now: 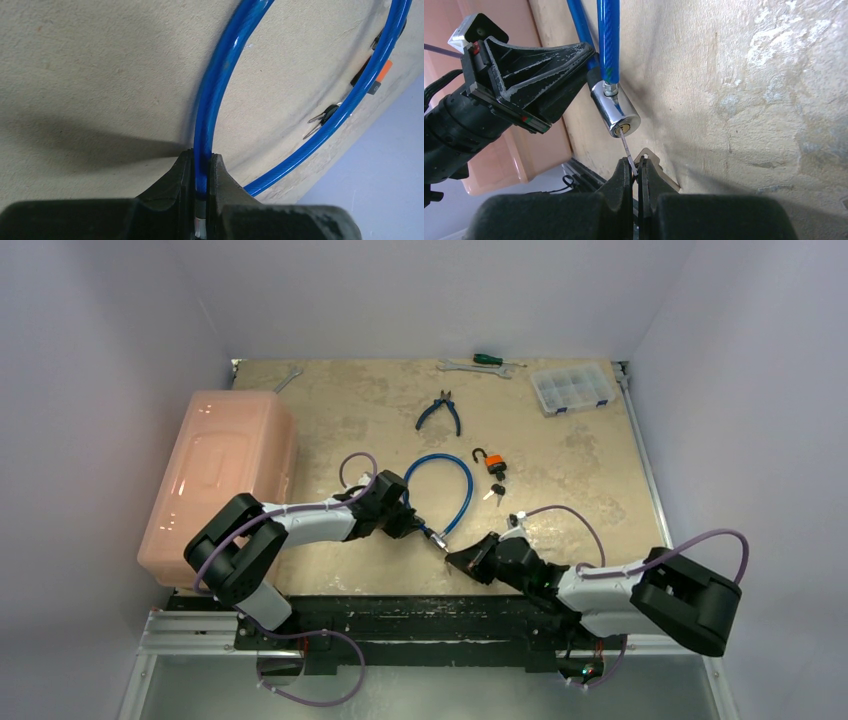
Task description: Unlock with the key
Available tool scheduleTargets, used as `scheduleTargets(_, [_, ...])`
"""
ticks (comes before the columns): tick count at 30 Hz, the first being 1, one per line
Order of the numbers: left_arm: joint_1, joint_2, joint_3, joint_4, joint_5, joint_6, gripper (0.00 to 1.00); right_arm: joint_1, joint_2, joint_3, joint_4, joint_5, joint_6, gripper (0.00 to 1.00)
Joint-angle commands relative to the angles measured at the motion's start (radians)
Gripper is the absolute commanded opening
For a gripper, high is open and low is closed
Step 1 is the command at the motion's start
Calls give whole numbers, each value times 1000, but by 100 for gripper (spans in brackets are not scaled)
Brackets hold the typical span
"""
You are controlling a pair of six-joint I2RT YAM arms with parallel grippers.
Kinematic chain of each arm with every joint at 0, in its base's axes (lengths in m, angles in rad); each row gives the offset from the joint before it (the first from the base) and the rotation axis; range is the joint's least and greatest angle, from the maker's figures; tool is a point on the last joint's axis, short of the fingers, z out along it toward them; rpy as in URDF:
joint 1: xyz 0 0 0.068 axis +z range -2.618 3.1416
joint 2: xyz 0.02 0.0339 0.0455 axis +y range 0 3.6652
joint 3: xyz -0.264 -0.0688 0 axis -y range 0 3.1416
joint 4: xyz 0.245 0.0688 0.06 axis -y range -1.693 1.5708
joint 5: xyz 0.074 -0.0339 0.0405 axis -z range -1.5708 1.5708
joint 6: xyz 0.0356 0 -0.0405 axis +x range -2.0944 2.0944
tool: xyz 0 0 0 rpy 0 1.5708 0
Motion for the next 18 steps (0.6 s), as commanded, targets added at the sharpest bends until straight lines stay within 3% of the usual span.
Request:
scheduleTargets(1, [2, -19, -6, 53, 20, 6, 0, -12, 18, 31, 68, 10, -33, 0])
scheduleTargets(18, [2, -22, -9, 54, 32, 21, 0, -41, 179, 30, 289, -89, -74, 0])
